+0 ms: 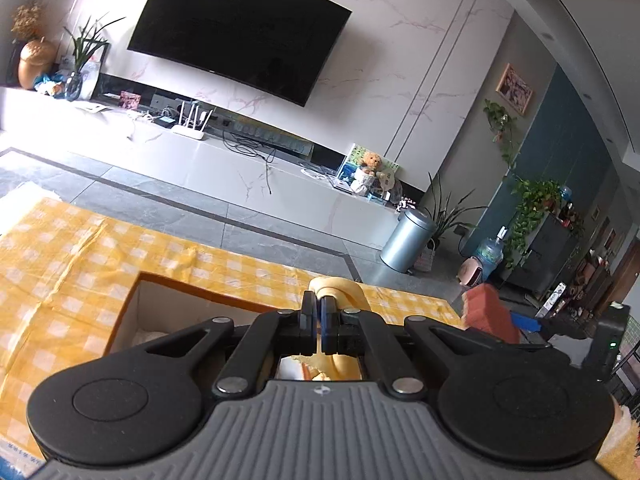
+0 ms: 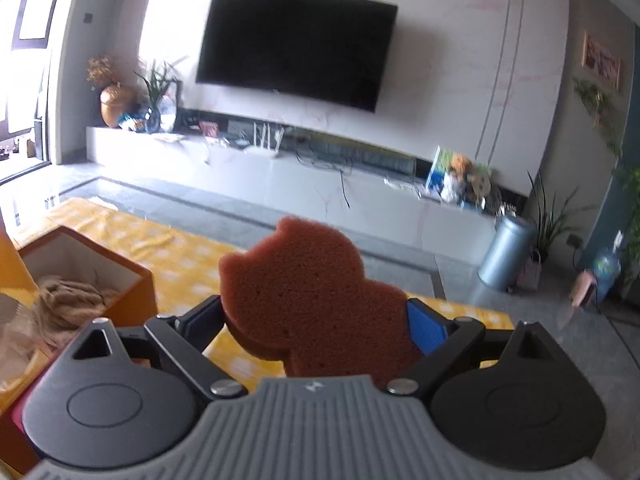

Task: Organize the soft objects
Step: 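Grasp the red sponge with the right gripper while the left gripper carries the yellow cloth to the box, then release the yellow cloth into the box with the left gripper while the right gripper lowers the sponge in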

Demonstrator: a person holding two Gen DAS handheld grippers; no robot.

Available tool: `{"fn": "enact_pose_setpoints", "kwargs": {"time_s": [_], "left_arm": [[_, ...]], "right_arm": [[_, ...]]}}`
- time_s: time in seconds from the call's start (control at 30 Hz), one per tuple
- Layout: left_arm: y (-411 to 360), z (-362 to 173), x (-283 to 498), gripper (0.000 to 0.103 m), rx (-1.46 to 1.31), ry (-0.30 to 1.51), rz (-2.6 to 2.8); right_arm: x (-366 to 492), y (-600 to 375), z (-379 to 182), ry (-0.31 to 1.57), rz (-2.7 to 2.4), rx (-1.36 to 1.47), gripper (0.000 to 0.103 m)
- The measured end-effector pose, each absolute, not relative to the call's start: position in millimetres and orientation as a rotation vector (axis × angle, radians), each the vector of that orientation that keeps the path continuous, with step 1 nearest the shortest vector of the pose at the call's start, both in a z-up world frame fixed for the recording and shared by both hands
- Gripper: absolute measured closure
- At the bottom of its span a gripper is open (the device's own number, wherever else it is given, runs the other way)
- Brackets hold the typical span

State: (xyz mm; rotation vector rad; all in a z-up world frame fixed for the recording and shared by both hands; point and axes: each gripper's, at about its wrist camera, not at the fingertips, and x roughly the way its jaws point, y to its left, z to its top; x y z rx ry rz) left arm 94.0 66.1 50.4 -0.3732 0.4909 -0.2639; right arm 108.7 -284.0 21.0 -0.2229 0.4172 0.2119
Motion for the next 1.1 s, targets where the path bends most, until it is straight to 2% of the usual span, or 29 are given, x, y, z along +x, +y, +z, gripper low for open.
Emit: {"fn": "enact_pose_setpoints", "kwargs": {"time_s": [0.1, 0.27, 0.53, 0.67, 0.73, 0.77, 0.8, 0.87, 0.97, 1.1], "left_arm": [[84, 45, 88, 0.101, -0.344, 0.497, -0.247], [104, 23, 88, 0.101, -0.347, 0.572, -0.251], [106, -24, 90, 0.101, -0.227, 0.740, -0.248], [112, -32, 81, 0.098, -0.232, 0.727, -0.225], [113, -31, 75, 0.087, -0.222, 0.712, -0.200], [112, -28, 71, 0.070, -0.204, 0.695, -0.183], [111, -25, 67, 0.042, -0.191, 0.666, -0.169], [111, -17, 56, 0.005, -0.194, 0.584, -0.146], [114, -7, 44, 0.003, -0.244, 0.488, -0.106], [121, 0, 41, 0.002, -0.314, 0.450, -0.057]], "right_arm": [[93, -246, 42, 0.377, 0.292, -0.212, 0.009], [88, -181, 51, 0.433, 0.503, -0.217, 0.009], [111, -97, 20, 0.581, 0.593, -0.312, 0.009], [126, -67, 0, 0.627, 0.598, -0.353, 0.009], [133, -56, -7, 0.646, 0.588, -0.359, 0.009], [139, -52, -11, 0.657, 0.573, -0.361, 0.009], [143, -49, -15, 0.664, 0.559, -0.364, 0.009], [153, -41, -24, 0.679, 0.524, -0.385, 0.008], [161, -40, -36, 0.704, 0.472, -0.406, 0.005], [159, -46, -37, 0.698, 0.489, -0.330, 0.002]]}}
